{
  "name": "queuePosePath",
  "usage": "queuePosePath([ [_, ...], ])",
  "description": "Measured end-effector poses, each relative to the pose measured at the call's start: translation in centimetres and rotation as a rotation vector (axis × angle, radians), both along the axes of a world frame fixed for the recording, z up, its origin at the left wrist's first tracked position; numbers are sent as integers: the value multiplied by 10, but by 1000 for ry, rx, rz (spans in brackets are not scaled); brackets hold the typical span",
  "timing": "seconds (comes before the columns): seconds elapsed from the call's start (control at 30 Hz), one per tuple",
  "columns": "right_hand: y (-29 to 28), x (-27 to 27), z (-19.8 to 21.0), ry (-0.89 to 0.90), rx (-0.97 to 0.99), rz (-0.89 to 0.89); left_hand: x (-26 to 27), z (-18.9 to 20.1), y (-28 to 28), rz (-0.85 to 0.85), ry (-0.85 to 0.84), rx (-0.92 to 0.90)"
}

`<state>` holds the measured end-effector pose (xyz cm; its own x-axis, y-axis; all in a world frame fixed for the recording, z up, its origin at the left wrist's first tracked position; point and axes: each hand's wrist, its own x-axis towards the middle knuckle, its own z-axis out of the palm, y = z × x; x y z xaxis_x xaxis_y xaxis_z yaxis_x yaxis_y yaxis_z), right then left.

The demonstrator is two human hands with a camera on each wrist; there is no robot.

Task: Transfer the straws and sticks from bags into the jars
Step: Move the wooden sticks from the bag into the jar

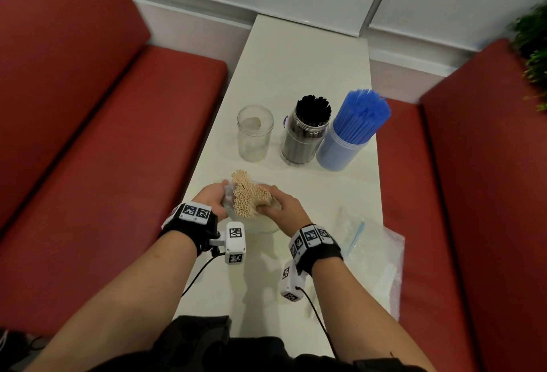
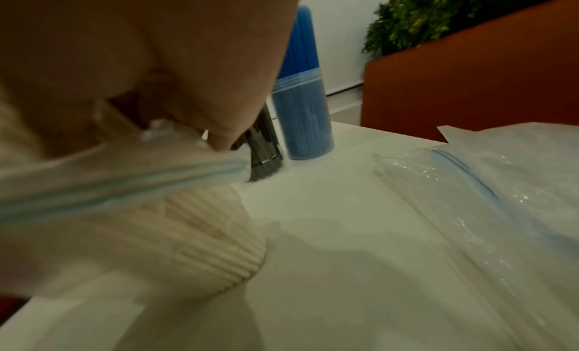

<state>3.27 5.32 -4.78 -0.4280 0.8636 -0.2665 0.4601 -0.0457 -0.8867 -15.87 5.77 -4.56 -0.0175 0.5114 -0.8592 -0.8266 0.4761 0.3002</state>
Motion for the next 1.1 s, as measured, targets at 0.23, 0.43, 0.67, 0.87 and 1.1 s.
queuePosePath([
  [0.23,2,-12,3,-120,168,-68,-6,-4,-1,-156,213,-21],
  [0.43,9,-10,6,-128,212,-95,-8,8,-3,-175,331,-34],
  [0.67,-2,-25,-6,-86,148,-142,-3,17,-4,-226,285,-26],
  [0.87,20,-25,4,-118,129,-145,-4,20,-2,-233,252,3],
  [1.1,18,-38,7,94,193,-345,-4,18,2,-292,207,16],
])
